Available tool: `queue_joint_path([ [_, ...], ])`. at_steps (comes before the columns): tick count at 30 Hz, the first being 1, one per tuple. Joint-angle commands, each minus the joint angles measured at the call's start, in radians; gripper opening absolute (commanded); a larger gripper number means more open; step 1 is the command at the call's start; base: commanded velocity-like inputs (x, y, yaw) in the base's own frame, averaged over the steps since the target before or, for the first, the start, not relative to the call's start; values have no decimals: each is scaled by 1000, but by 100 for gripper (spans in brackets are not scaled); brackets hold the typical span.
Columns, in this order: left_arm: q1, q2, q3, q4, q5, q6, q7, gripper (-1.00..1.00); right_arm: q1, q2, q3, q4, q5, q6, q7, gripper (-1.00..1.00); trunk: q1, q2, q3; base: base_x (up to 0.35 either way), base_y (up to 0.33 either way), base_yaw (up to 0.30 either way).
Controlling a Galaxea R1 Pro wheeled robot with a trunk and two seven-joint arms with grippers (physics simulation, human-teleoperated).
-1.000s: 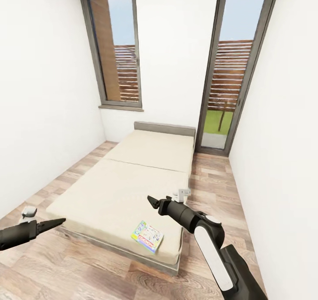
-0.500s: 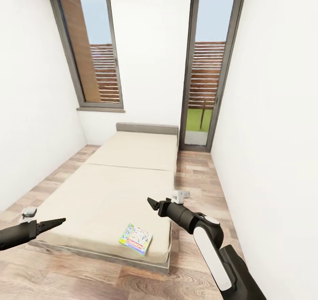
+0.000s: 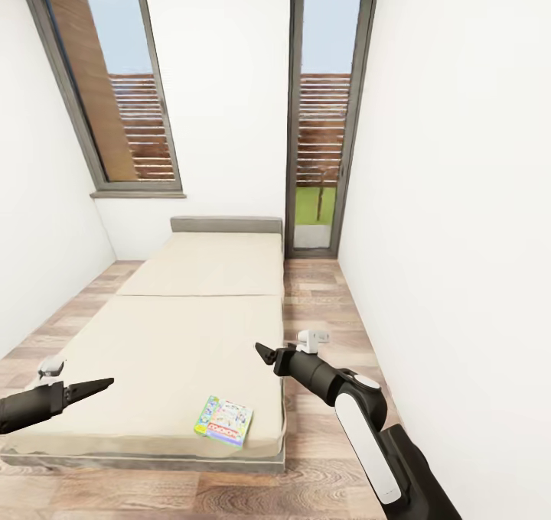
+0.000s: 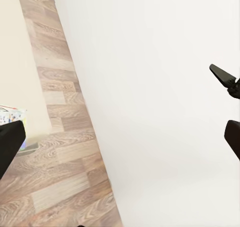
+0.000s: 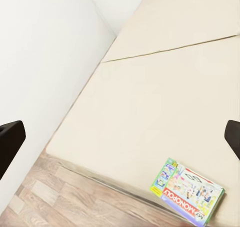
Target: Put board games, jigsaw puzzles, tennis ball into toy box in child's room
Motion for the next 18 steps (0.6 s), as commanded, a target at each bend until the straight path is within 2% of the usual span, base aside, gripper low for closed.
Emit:
queue_joint_path([
  [1,-1,0,2,-1,-10,10,-8,100,-1,0,-1,0,1,4,2,100,1,-2,-2,0,84,-279],
  [13,-1,0,2,-1,-9,10,-8,100,-1,3,0,-2,2,-6,1,100,1,-2,-2,0,22,-269],
  [18,-1,0,2,-1,-9,10,-8,100,-1,5,0,-1,3,-7,1,100,1,-2,-2,0,2,-140],
])
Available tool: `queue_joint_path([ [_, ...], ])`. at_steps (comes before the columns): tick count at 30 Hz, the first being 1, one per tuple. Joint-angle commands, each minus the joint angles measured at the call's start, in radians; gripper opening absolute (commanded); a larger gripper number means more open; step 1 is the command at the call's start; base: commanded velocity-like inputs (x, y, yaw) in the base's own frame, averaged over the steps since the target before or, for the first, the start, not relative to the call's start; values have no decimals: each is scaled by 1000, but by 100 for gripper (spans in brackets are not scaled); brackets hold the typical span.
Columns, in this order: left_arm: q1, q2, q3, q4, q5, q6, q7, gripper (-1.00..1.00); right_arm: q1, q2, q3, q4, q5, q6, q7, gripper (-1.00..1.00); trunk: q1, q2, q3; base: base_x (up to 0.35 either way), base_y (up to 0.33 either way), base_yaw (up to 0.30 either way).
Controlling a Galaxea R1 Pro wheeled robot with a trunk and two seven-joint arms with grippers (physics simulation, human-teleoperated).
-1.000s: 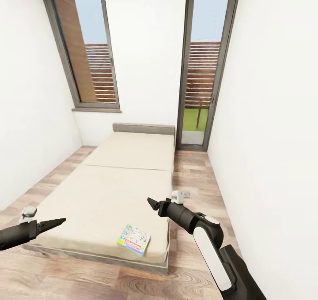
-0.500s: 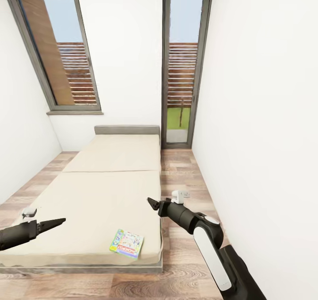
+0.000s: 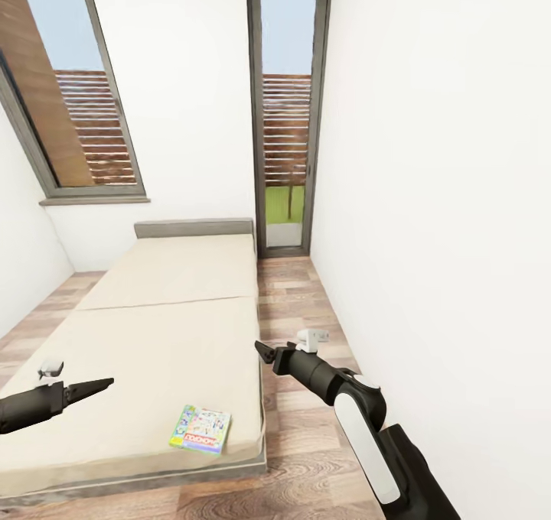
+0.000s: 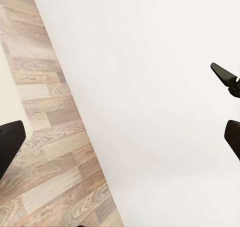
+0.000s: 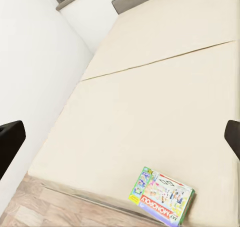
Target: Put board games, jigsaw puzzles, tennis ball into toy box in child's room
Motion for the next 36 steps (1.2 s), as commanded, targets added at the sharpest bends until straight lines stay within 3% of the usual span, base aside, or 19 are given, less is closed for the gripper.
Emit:
queue_joint_path([
  [1,-1,0,2,-1,-9,10,-8,100,-1,1,-1,0,0,5,2,100,1,-2,-2,0,1,-68],
  [36,-1,0,2,-1,-10,10,-8,100,-1,5,10,-2,1,6,1,100,1,-2,-2,0,0,-6],
])
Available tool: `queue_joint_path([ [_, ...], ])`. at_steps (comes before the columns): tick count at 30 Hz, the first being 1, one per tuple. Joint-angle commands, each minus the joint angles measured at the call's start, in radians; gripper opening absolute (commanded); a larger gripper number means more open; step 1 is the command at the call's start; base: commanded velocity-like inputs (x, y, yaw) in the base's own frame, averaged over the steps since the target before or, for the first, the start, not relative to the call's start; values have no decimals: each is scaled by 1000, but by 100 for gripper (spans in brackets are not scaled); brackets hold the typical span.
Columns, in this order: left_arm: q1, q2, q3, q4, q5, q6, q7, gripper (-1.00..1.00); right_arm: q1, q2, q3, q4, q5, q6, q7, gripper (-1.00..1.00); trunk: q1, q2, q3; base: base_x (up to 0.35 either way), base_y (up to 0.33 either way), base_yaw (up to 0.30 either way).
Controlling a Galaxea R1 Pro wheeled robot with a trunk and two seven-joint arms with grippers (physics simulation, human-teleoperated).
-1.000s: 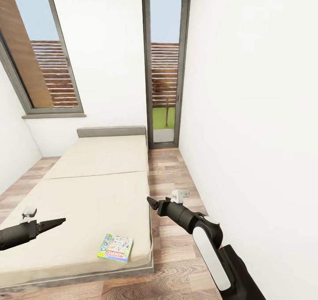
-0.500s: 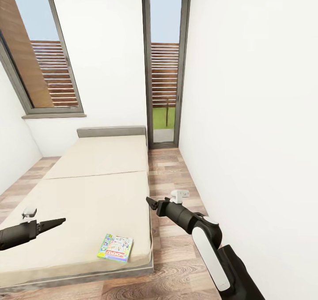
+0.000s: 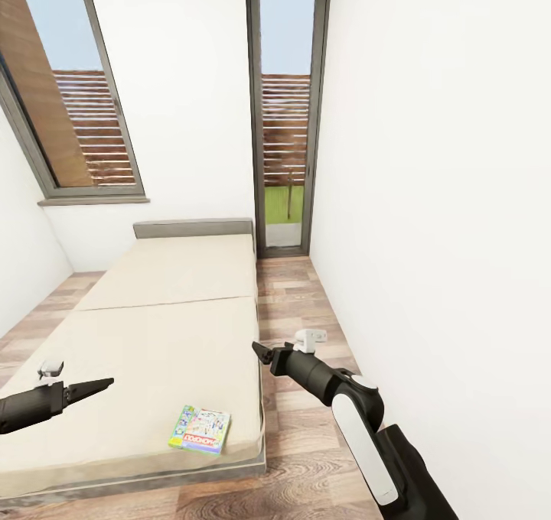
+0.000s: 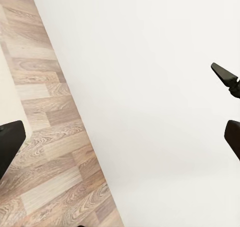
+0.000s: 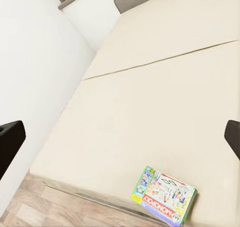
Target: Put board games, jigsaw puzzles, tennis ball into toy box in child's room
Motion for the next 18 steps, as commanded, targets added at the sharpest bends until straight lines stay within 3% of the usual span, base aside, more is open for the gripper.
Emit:
queue_joint_path([
  [1,-1,0,2,-1,-10,10,-8,100,-1,0,-1,-1,0,5,2,100,1,-2,-2,0,0,0],
  [11,-1,0,1,-1,-9,10,-8,100,-1,1,-1,0,2,4,1,100,1,-2,-2,0,-4,0],
  [18,-1,0,1,-1,-9,11,-8,100,-1,2,1,0,2,4,0,100,1,-2,-2,0,-154,0],
])
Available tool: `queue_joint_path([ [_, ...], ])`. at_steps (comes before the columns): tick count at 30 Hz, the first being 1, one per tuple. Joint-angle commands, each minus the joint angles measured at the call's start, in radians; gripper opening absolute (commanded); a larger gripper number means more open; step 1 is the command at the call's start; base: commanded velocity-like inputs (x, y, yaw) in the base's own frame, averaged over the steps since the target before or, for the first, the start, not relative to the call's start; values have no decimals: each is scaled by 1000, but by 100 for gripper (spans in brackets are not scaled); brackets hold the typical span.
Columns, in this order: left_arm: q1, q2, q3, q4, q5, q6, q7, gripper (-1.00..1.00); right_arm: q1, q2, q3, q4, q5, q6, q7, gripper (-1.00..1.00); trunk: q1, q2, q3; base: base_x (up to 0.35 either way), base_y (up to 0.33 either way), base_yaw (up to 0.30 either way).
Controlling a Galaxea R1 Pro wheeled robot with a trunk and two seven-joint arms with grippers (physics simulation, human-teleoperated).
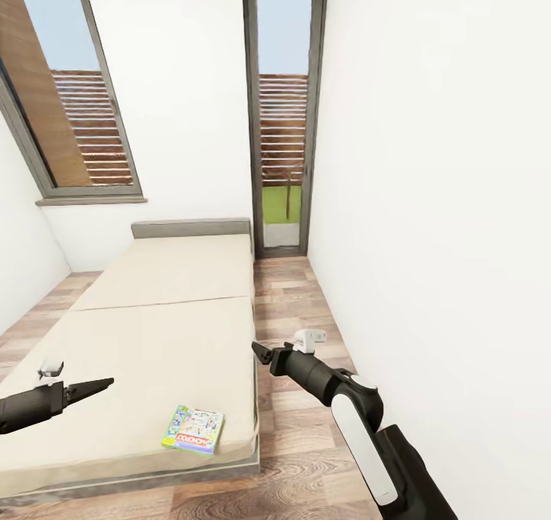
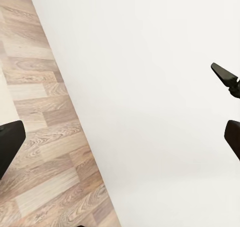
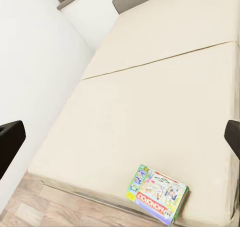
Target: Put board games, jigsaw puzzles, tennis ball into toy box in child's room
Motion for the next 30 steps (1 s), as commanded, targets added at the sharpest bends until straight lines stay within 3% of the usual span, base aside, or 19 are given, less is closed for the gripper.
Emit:
queue_joint_path([
  [1,-1,0,2,-1,-10,10,-8,100,-1,0,-1,-1,0,5,2,100,1,-2,-2,0,-90,0],
  [13,-1,-1,2,-1,-10,10,-8,100,-1,0,0,1,-1,5,2,100,1,-2,-2,0,-65,32],
  [30,-1,-2,2,-1,-8,10,-8,100,-1,0,1,1,-1,5,2,100,1,-2,-2,0,-61,187],
])
